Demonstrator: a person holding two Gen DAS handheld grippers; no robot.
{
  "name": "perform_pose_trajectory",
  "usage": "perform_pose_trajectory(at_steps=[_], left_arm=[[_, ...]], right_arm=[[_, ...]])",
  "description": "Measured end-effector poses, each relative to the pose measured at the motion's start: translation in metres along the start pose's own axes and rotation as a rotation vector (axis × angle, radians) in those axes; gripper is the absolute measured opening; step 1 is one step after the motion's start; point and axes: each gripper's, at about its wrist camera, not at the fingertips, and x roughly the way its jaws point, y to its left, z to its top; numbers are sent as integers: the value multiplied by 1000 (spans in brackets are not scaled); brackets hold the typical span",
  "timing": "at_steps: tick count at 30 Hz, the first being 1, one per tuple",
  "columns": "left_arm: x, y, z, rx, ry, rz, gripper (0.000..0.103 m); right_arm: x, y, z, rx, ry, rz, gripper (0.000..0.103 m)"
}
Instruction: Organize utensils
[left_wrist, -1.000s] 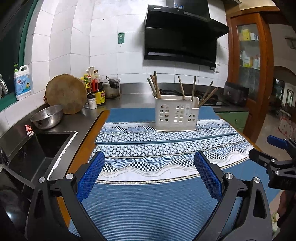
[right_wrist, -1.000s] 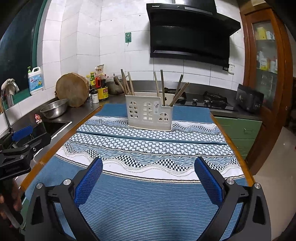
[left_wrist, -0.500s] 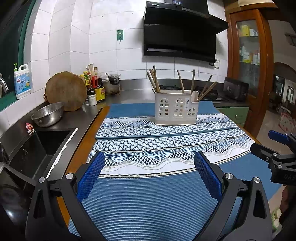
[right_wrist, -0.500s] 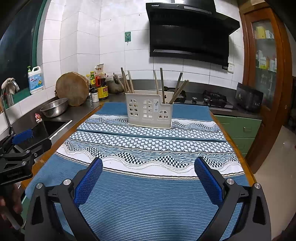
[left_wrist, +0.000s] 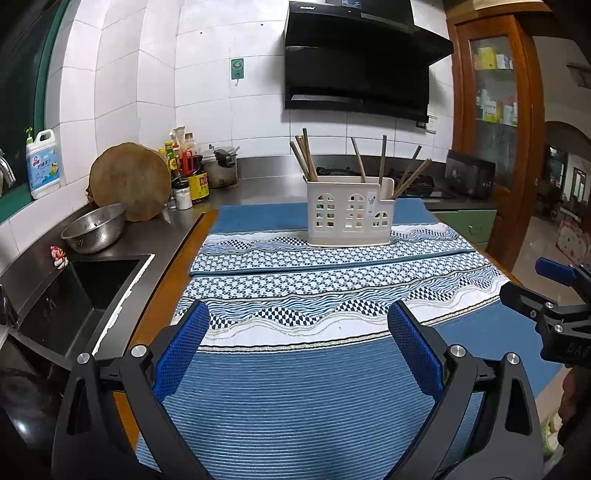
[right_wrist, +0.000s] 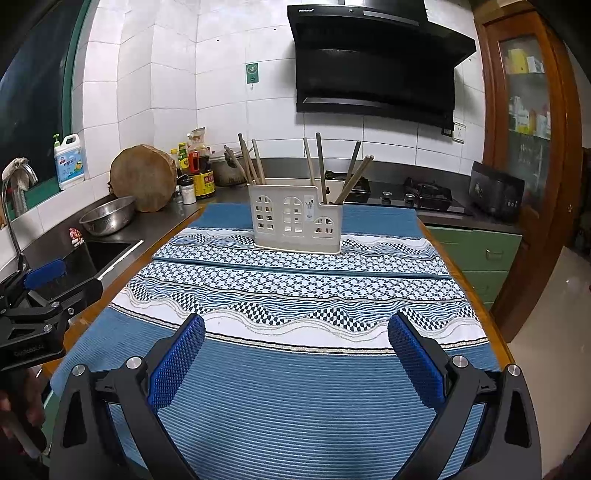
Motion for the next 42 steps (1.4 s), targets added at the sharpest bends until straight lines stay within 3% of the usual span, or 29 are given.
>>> perform_pose_trajectory(at_steps=[42], left_arm=[[4, -4, -4, 9, 21, -6, 97]], right_arm=[[3, -1, -3, 13, 7, 12, 96]])
